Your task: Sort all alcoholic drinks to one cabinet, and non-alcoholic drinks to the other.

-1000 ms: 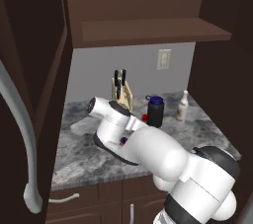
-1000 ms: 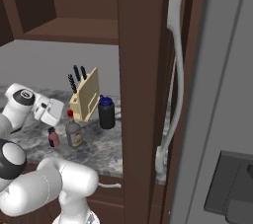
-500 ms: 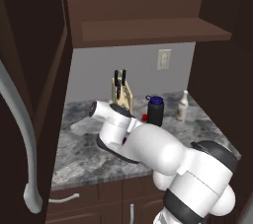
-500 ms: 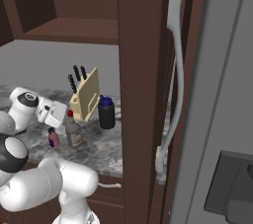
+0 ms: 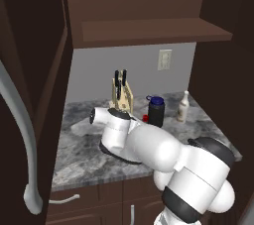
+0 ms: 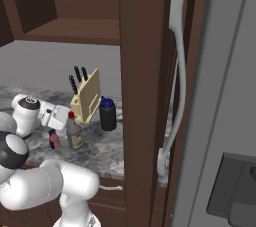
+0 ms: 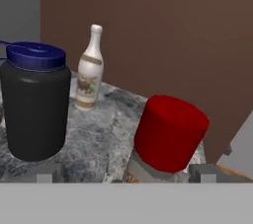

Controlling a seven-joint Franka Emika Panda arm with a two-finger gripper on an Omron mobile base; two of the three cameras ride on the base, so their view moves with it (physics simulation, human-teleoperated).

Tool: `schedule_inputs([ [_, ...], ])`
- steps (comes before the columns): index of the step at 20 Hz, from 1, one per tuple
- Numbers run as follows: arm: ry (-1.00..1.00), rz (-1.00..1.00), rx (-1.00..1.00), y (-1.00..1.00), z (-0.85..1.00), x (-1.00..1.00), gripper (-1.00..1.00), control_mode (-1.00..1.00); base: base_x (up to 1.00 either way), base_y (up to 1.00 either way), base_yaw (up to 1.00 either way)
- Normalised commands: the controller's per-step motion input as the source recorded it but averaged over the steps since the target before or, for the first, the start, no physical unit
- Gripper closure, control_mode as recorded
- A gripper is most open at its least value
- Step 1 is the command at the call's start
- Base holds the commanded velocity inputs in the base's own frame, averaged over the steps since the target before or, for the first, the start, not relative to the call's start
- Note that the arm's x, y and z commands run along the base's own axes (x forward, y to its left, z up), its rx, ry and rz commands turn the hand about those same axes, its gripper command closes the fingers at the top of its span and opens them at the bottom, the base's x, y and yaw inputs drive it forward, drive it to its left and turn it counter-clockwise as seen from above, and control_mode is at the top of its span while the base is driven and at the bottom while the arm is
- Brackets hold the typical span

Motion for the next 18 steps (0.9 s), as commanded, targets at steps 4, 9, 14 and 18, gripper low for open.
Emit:
schedule_inputs([
  [4,0.06,0.00,-0.09,-0.01,0.00,0.13,1.00,-1.00,0.00,0.00,0.00],
  [9,0.03,0.00,-0.02,-0.05,0.08,-0.07,1.00,-1.00,0.00,0.00,0.00],
  [14,0.00,0.05,0.00,-0.22,0.67,-0.44,1.00,-1.00,0.00,0.00,0.00],
  [18,0.00,0.10,0.02,-0.42,0.80,-0.58,1.00,-1.00,0.00,0.00,0.00],
])
